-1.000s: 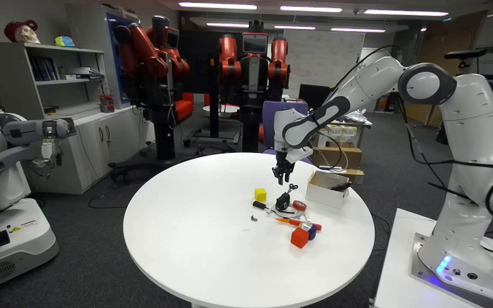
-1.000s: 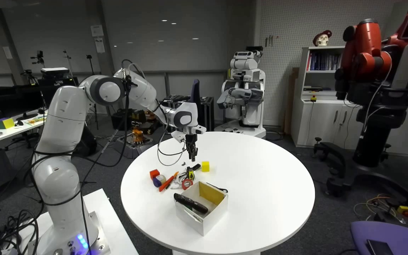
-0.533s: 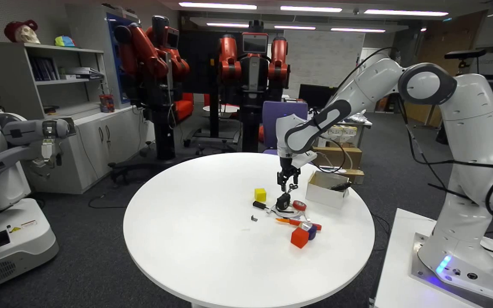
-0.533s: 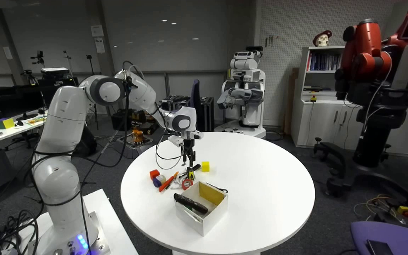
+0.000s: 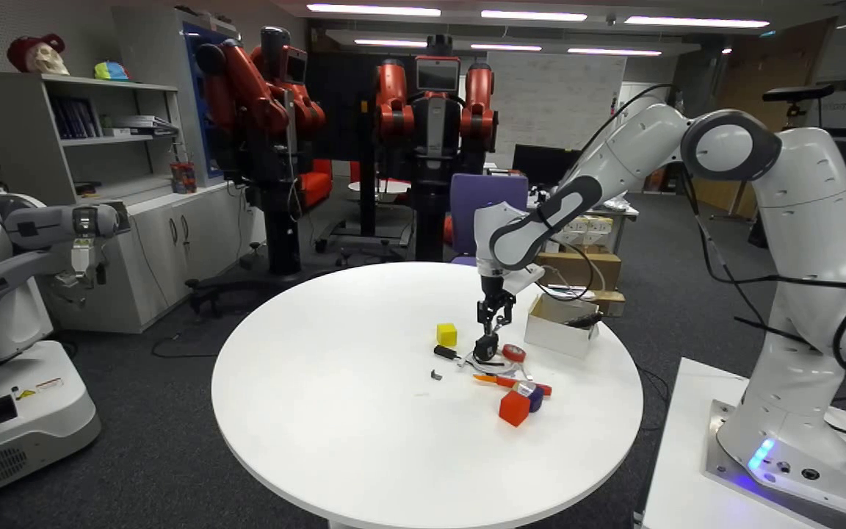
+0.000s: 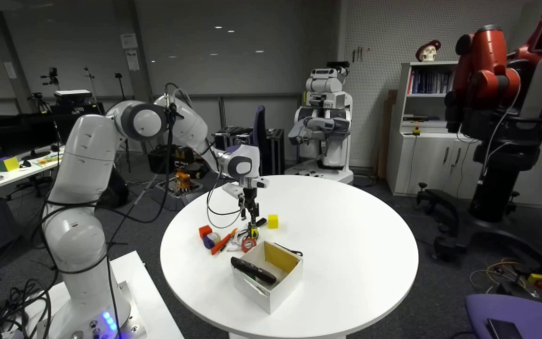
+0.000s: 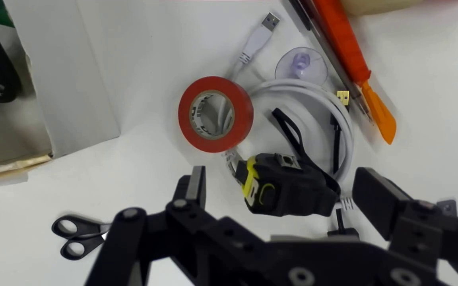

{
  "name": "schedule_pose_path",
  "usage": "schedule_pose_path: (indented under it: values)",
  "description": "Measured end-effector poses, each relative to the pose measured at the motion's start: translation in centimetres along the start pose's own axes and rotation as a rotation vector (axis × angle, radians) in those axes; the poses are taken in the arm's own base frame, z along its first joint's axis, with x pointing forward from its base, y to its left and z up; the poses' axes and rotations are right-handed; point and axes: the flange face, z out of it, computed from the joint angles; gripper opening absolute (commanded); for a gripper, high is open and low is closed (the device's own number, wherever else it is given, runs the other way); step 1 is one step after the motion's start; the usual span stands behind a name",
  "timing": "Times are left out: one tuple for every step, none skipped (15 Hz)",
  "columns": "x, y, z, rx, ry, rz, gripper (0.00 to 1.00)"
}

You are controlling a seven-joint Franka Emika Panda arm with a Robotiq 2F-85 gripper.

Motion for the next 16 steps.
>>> schedule_pose_path:
  values:
    - [0.1,-0.1,0.2,0.002,0.011,0.0,1.0]
    - [0.3,-0.2,0.4,0.004,0.021,0.001,1.0]
    - [0.4,-0.3,0.6,0.006,0.033,0.001,1.0]
    - [0.6,-0.5,0.9,0.009,0.044,0.003,1.0]
    - [0.7,-0.7,1.3,0.01,0.056,0.006,1.0]
    - [0.9,-0.9,1.7,0.012,0.067,0.01,1.0]
    - [1.0,-1.2,2.1,0.013,0.075,0.012,1.0]
    - [1.0,-1.5,2.3,0.015,0.083,0.014,1.0]
    - [1.1,-1.7,2.5,0.017,0.092,0.013,1.0]
    - [1.2,-1.9,2.6,0.019,0.102,0.012,1.0]
    - [1.3,-1.9,2.7,0.021,0.108,0.013,1.0]
    - [1.3,-1.9,2.8,0.022,0.111,0.013,1.0]
    - [1.3,-1.9,2.9,0.021,0.11,0.014,1.0]
    - [1.3,-1.9,3.0,0.021,0.109,0.014,1.0]
    - [1.3,-1.9,3.1,0.02,0.107,0.014,1.0]
    - [1.3,-1.9,3.1,0.02,0.107,0.014,1.0]
